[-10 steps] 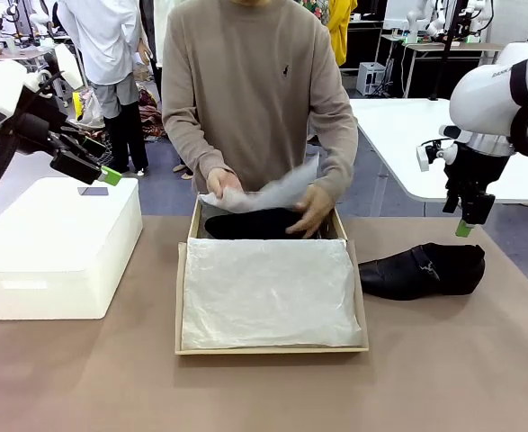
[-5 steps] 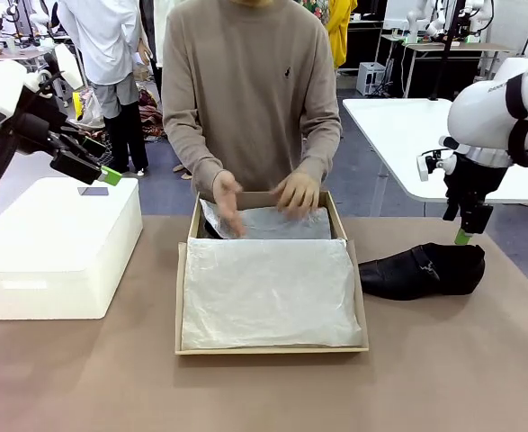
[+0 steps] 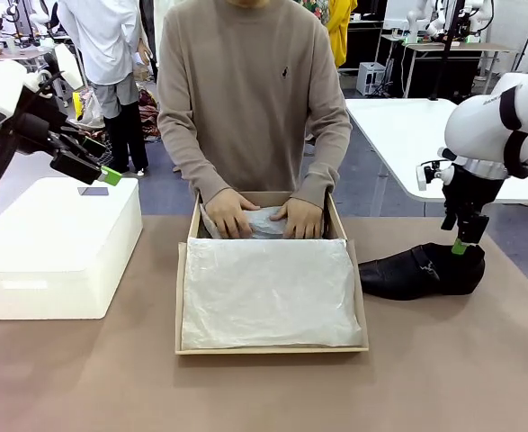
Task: Pack the shoes into the box.
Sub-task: Place the other shoe of the Shoes into the Shoes Box.
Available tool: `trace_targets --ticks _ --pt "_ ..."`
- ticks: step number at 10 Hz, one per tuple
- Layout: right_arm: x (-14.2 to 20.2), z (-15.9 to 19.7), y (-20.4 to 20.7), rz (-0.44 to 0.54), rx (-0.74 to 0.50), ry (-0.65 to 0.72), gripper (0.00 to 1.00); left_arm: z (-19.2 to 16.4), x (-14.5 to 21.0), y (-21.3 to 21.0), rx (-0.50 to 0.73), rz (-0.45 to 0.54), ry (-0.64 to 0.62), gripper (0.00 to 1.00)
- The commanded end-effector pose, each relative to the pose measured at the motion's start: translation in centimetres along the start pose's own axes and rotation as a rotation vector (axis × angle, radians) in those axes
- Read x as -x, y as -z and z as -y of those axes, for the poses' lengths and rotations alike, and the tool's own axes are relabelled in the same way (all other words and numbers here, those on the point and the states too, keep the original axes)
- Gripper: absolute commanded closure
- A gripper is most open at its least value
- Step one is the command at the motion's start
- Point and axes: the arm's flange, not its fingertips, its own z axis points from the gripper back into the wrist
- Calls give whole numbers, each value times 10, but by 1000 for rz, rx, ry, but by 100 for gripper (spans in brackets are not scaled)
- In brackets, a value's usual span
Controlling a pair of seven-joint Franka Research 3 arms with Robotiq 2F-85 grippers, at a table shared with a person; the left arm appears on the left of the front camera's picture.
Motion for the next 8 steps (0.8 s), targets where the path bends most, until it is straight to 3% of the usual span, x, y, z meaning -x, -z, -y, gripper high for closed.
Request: trace_targets --ticks 1,8 --pt "6 -1 8 32 28 -22 0 -1 2 0 10 11 10 0" --pt "11 5 33 21 -4 -62 0 -1 2 0 10 11 10 0"
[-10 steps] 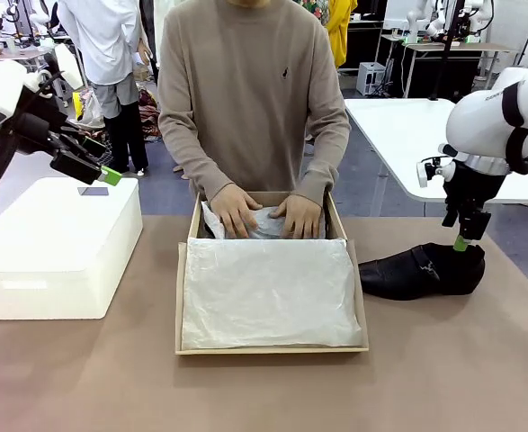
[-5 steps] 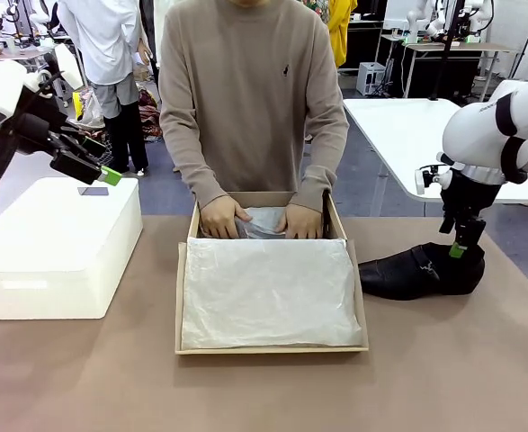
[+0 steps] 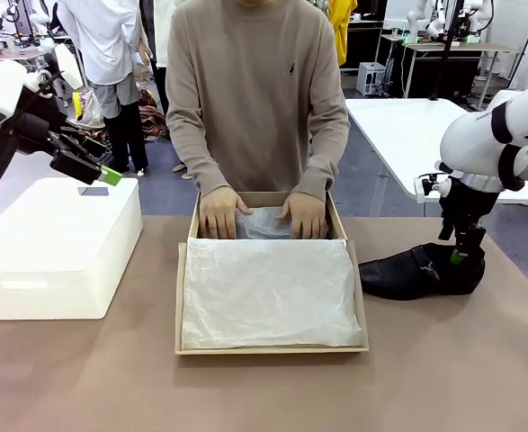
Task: Pack the shoes into the box.
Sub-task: Place the other shoe of the Shoes into the Shoes Box.
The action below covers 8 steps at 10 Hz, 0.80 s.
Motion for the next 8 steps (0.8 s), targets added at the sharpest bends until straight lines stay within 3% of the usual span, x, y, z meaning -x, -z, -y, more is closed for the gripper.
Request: trace_targets --ticks 1,2,3,8 --pt "4 0 9 22 6 -40 0 -1 2 0 10 11 10 0" --pt "3 1 11 17 -3 -44 0 -1 2 0 10 11 10 0" --pt "2 1 11 15 -8 -44 9 -1 2 0 10 11 10 0" --pt "2 0 8 6 -32 -39 98 -1 2 0 10 11 10 0"
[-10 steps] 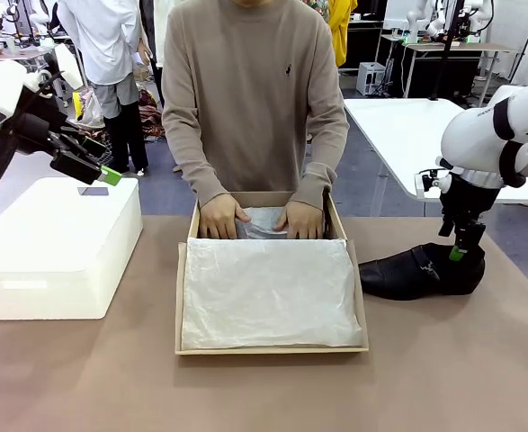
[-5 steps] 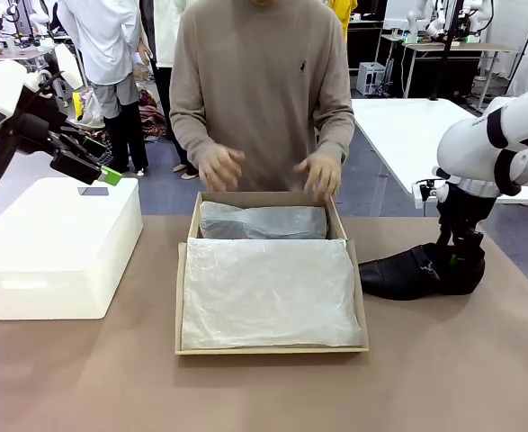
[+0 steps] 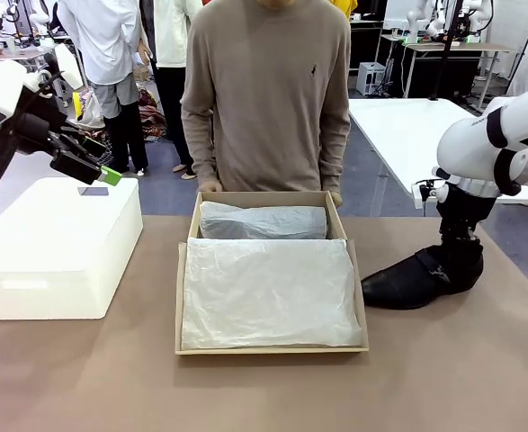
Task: Pack the shoes into the box.
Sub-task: Place the other shoe of the Shoes into the Shoes Box.
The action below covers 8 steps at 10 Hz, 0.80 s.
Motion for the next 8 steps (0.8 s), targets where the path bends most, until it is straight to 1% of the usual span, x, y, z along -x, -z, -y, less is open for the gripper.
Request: trace_targets --ticks 1,4,6,8 --pt "4 1 -2 9 -8 -31 100 -1 2 0 10 11 10 0" --pt "4 0 -6 15 -17 -34 100 -1 2 0 10 11 10 0" --pt "5 2 -13 33 -29 11 100 -1 2 0 10 11 10 0" --pt "6 5 -24 22 -32 55 100 -1 2 0 10 11 10 0"
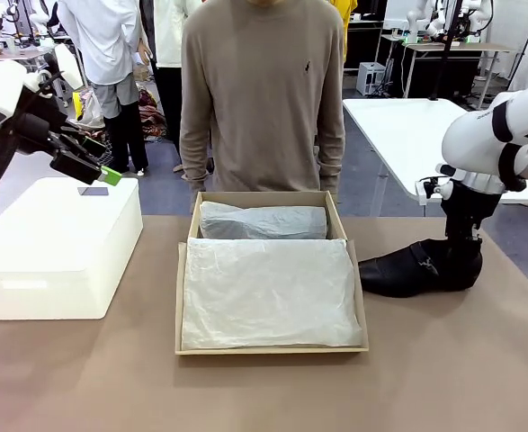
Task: Pack the shoes into the box.
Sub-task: Place the other shoe of the Shoes into the Shoes Box.
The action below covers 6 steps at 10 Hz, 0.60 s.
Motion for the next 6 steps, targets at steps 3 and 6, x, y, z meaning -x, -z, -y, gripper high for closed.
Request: trace_targets --ticks 3,6 --pt "-2 10 -34 2 -14 81 100 -1 2 0 10 11 10 0" --pt "-6 18 -64 0 -15 138 100 -1 2 0 10 11 10 0"
